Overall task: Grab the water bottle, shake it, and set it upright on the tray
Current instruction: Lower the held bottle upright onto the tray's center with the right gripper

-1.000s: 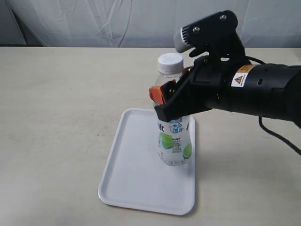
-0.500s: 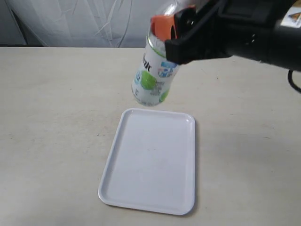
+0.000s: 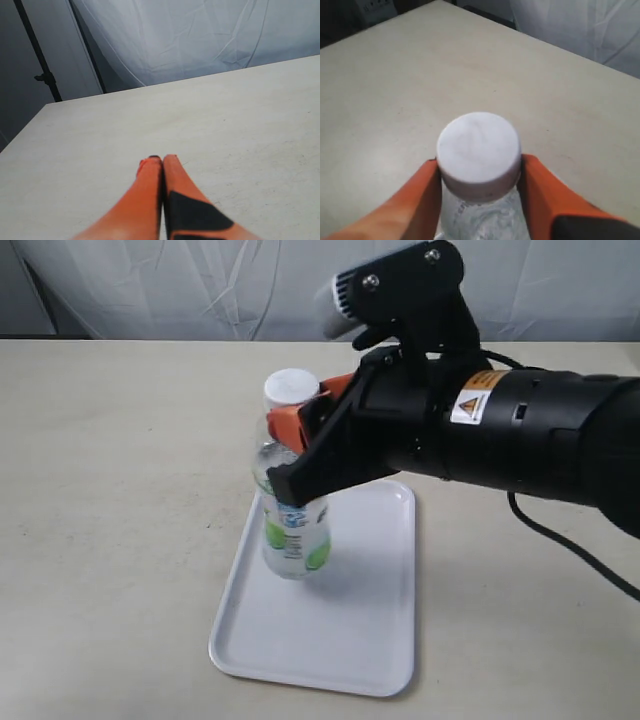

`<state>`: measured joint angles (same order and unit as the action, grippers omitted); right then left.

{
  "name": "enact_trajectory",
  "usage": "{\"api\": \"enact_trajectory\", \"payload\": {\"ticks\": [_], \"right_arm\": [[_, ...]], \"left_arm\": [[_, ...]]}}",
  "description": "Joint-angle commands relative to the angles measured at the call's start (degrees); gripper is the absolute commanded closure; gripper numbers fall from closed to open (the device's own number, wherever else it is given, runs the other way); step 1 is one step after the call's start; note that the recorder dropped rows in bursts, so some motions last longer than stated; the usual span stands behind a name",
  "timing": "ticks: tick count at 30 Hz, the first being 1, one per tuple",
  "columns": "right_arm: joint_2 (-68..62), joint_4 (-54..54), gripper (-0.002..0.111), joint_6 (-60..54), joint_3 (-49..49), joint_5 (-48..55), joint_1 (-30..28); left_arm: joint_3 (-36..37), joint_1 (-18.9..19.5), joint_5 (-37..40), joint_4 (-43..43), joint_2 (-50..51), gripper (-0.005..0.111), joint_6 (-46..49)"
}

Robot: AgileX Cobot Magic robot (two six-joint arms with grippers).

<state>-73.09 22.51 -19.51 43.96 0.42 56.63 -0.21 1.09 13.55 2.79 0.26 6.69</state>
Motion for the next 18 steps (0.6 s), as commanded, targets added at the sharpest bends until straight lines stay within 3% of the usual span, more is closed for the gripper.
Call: {"api": "enact_trajectory", "payload": {"ticks": [1,9,18], "right_arm": [[-0.49,0.09,0.109,-0.18,0.5,-4.19,-1.31],[0.67,0.02,0.109,-2.0,0.5,-5.21,-6.53],[0.75,0.23,0.109,-1.89,0.5,-5.51,-1.29]], "left_arm": [[0.21,-0.03,-0.25,-0.16,-0.26,0.106,-0.24],[0.21,-0.03,-0.25,-0.16,-0.26,0.106,-0.24],[0.21,-0.03,-0.25,-0.16,-0.26,0.106,-0.24]]}}
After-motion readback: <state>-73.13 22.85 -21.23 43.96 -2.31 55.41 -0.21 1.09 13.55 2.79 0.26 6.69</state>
